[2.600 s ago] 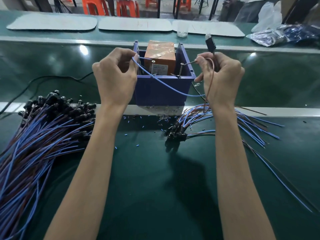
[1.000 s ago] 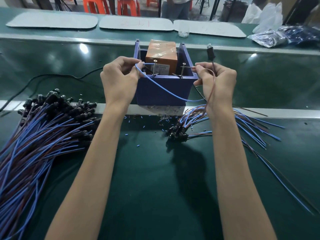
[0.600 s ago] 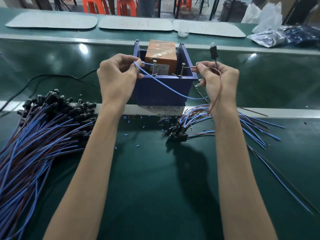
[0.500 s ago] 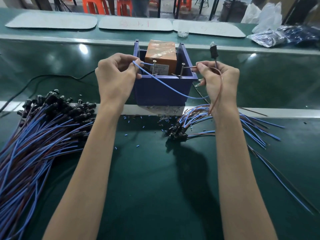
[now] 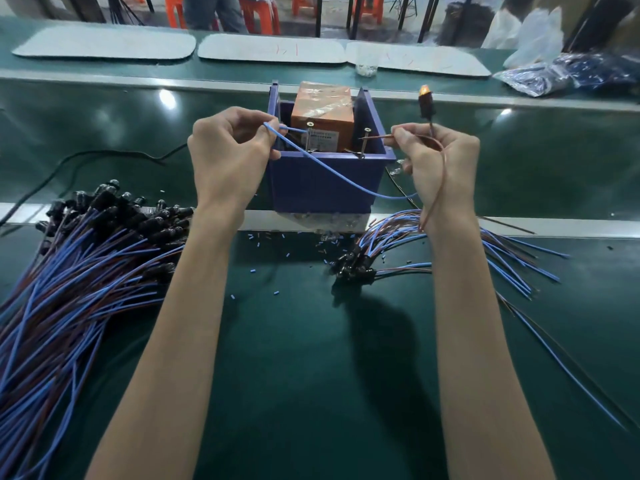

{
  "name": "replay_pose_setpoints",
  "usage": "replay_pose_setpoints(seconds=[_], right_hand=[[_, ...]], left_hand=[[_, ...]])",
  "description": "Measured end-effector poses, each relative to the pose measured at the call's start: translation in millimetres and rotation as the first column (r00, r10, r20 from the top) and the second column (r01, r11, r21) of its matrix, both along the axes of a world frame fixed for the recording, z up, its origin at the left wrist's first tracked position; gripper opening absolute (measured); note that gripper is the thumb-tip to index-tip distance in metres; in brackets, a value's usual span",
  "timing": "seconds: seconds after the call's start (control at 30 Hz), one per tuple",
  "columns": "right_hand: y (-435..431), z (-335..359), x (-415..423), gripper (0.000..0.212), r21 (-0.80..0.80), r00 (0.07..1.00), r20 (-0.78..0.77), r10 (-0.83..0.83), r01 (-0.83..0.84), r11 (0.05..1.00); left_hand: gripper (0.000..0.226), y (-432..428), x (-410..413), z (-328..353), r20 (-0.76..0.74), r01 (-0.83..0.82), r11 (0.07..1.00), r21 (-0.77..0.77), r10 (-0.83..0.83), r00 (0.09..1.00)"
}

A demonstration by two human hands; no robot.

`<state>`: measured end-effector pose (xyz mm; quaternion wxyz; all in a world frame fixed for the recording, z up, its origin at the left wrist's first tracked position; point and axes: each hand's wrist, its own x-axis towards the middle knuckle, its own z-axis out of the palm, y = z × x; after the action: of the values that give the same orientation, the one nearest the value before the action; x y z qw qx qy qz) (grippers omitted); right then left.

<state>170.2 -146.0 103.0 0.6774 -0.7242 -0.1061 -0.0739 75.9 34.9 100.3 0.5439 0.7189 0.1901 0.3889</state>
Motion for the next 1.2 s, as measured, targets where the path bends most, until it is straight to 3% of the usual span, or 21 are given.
replay_pose_setpoints(seconds=[0.37, 0.53, 0.77, 1.2], right_hand=[[-3, -1, 0, 0.009, 0.0, 0.995, 0.044, -0.086, 0.086, 0.996], [-1, 0, 0, 0.011, 0.03, 0.994, 0.051, -0.101, 0.099, 0.995], [2, -3, 2, 0.01, 0.034, 0.989, 0.058, -0.134, 0.132, 0.991], [-2, 0, 2, 0.007, -0.009, 0.997, 0.057, -0.052, 0.053, 0.999]], left_hand=[[0.013, -1, 0, 0, -0.011, -0.012, 1.0, 0.01, 0.012, 1.0], [0.008, 4, -5, 7, 0.057, -0.07, 0.997, 0.016, 0.069, 0.996], [0.009, -3, -2, 6, 0.04, -0.025, 0.999, 0.03, 0.023, 0.999], [0.011, -1, -2, 6, 0.085, -0.031, 0.999, 0.016, 0.029, 0.996]])
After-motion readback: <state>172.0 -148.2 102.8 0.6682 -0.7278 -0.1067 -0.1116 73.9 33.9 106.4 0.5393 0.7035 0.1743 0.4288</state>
